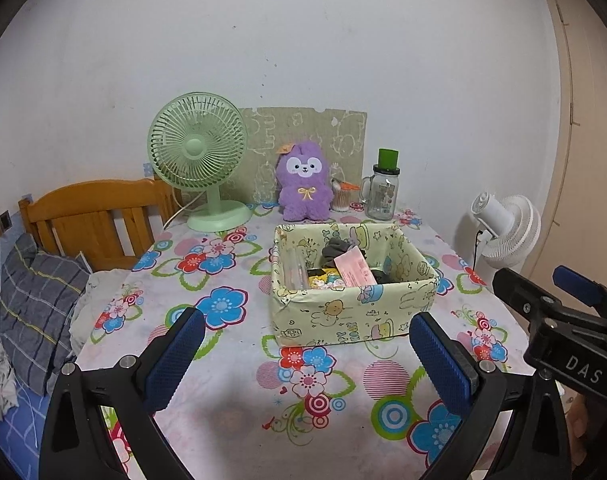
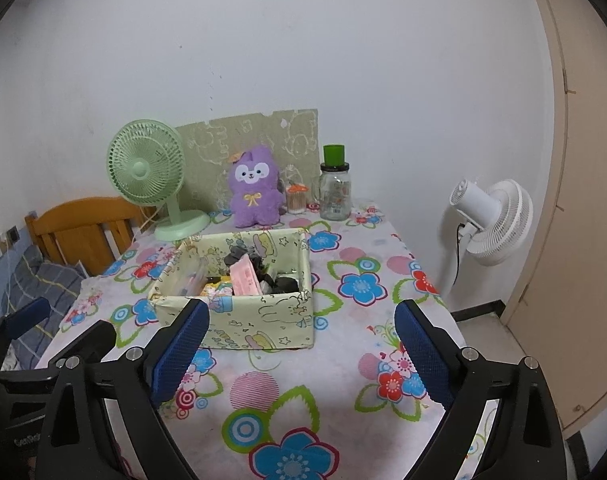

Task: Organize soft objects

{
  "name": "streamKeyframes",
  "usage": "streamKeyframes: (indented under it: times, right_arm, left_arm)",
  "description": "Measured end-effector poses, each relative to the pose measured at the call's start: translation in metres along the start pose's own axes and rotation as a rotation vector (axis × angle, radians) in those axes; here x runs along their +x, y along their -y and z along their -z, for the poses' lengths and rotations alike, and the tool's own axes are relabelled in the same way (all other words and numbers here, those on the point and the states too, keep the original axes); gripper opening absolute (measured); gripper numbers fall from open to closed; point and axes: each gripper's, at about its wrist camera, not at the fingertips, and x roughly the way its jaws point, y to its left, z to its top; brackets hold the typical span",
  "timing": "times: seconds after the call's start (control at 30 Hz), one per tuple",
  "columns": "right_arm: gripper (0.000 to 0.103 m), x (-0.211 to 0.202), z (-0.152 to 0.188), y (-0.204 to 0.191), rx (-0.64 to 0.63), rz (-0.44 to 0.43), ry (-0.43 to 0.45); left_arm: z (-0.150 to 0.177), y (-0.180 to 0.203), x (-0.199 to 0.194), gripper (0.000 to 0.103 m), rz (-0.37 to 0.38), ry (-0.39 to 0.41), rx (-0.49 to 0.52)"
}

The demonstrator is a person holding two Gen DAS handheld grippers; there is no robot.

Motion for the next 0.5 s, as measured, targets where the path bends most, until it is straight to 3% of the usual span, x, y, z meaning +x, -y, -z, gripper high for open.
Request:
streamKeyframes:
  times: [0.5]
  right_arm:
    - [0.100,-0.0111,0.0000,0.0019,0.001,0.012,0.038]
  left_arm:
    - [0.0022,-0.0013,-0.0080,0.103,0.000,0.031,-0.007]
